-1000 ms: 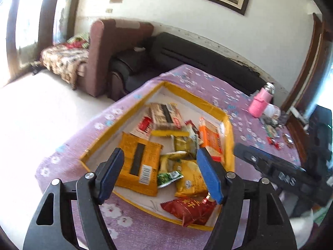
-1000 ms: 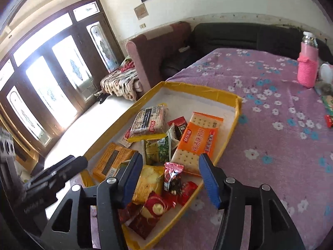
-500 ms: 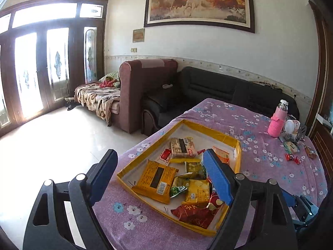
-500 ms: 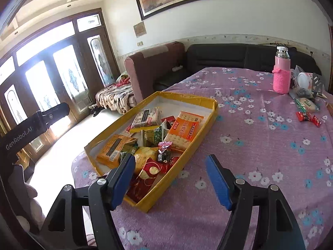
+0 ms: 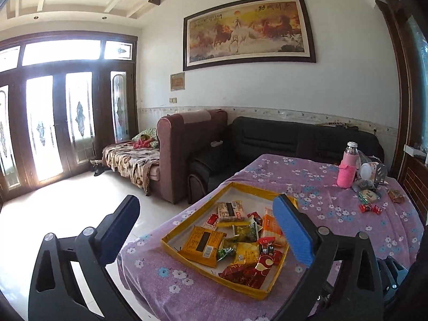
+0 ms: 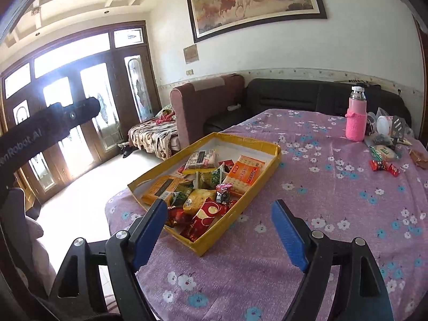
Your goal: Organize snacks
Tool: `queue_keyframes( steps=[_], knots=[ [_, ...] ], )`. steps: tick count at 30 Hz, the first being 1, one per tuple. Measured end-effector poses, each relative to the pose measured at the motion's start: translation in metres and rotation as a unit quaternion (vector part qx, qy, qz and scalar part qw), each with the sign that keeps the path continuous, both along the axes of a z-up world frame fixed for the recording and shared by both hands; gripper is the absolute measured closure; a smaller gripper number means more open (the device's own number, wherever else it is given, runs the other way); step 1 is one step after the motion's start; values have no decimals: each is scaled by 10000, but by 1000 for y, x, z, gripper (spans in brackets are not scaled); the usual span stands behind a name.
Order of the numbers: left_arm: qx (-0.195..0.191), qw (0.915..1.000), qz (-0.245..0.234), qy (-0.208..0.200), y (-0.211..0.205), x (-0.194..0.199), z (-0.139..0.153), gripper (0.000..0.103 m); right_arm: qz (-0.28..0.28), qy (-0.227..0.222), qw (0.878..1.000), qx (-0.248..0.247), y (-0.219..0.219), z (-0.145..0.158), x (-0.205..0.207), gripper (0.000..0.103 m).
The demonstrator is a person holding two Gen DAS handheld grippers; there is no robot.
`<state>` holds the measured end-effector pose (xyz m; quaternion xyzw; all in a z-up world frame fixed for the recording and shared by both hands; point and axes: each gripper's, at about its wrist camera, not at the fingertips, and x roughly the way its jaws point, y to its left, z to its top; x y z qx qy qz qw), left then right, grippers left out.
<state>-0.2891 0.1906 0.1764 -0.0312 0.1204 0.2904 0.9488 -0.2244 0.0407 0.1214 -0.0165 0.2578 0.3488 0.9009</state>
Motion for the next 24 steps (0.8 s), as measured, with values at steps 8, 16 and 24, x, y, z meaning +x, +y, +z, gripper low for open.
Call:
queue_keyframes(
  steps=[8,16,24],
  knots=[
    [525,9961,166,-690,-23,-31,7,0,84,16,10000,30,-1,-4,-9,19],
    [-476,9970,-555,271,-1,7,-16,0,98,-348,9989,-301,5,-9,-23,17],
    [-735,9934,-714,524,-1,23,-22,0,-79,-168,9993,-310,-4,-11,-13,17]
  ],
)
